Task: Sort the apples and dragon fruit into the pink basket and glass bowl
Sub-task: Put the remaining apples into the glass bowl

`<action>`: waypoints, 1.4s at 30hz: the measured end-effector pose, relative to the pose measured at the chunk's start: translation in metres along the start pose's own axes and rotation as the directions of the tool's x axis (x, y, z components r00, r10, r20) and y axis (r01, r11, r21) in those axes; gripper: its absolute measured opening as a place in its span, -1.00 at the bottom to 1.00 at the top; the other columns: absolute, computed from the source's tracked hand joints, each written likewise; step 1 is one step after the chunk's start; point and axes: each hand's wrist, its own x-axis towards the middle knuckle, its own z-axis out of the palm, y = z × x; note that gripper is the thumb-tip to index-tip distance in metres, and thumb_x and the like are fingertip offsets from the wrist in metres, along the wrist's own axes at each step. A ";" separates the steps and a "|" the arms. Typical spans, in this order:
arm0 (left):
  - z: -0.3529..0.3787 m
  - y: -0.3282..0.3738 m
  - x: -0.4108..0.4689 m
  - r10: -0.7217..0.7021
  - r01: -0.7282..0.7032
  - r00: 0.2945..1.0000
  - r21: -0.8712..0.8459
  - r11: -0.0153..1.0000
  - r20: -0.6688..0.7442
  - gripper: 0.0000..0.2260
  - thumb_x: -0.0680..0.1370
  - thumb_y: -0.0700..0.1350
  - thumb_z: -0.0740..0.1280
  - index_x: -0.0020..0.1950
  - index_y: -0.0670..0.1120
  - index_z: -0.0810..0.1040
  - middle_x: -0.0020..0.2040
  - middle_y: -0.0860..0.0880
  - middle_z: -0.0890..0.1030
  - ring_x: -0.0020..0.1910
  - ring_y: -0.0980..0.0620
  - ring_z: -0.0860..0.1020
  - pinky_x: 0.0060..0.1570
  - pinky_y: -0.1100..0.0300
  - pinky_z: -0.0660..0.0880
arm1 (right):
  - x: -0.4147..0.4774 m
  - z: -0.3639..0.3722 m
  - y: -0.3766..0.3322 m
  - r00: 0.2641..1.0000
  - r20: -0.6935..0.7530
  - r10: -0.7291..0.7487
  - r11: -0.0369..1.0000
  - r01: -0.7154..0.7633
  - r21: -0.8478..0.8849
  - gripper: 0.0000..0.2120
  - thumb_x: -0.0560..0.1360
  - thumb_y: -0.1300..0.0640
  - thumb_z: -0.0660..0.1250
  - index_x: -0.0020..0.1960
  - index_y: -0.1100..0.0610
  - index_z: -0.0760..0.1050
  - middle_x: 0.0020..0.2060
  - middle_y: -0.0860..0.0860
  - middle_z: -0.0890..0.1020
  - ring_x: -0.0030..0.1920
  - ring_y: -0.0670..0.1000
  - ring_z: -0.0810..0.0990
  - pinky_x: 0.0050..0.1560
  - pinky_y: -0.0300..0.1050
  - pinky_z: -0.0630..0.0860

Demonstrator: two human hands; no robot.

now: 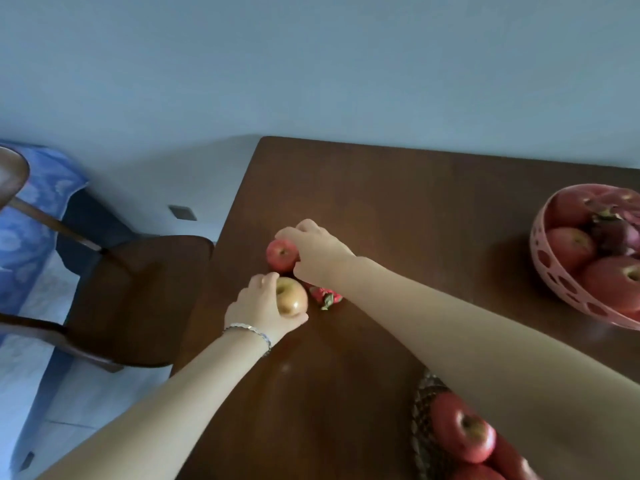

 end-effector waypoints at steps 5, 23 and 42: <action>0.013 -0.014 0.022 0.061 -0.061 0.998 -0.017 0.998 0.003 -0.34 0.38 0.19 0.39 0.38 0.05 0.19 0.30 0.01 0.39 0.19 -0.06 0.51 -0.02 0.07 0.53 | 0.065 0.027 -0.004 0.955 0.289 0.066 0.938 0.039 -0.344 -0.26 0.47 0.33 0.28 0.48 -0.14 0.08 0.46 0.11 0.10 0.37 0.24 0.24 0.18 0.07 0.42; 0.020 0.020 -0.028 0.079 -0.105 0.989 -0.221 0.969 -0.124 -0.33 0.31 0.05 0.48 0.34 0.08 0.26 0.24 -0.01 0.33 0.13 -0.08 0.48 0.01 0.10 0.53 | -0.104 -0.001 0.060 0.965 -0.201 0.167 0.932 -0.088 0.352 -0.40 0.25 0.07 0.51 0.16 -0.18 0.28 0.10 -0.06 0.40 0.02 -0.06 0.47 -0.05 -0.33 0.50; 0.096 0.185 -0.193 0.506 -0.496 0.849 -0.103 0.862 0.151 -0.27 0.34 0.15 0.40 0.43 0.19 0.14 0.32 0.10 0.31 0.25 0.01 0.44 0.13 0.10 0.48 | -0.339 -0.016 0.170 0.785 -0.305 0.539 0.778 -0.325 0.539 -0.42 0.25 -0.04 0.55 0.15 -0.10 0.32 -0.04 -0.07 0.52 -0.04 -0.03 0.56 0.03 -0.12 0.52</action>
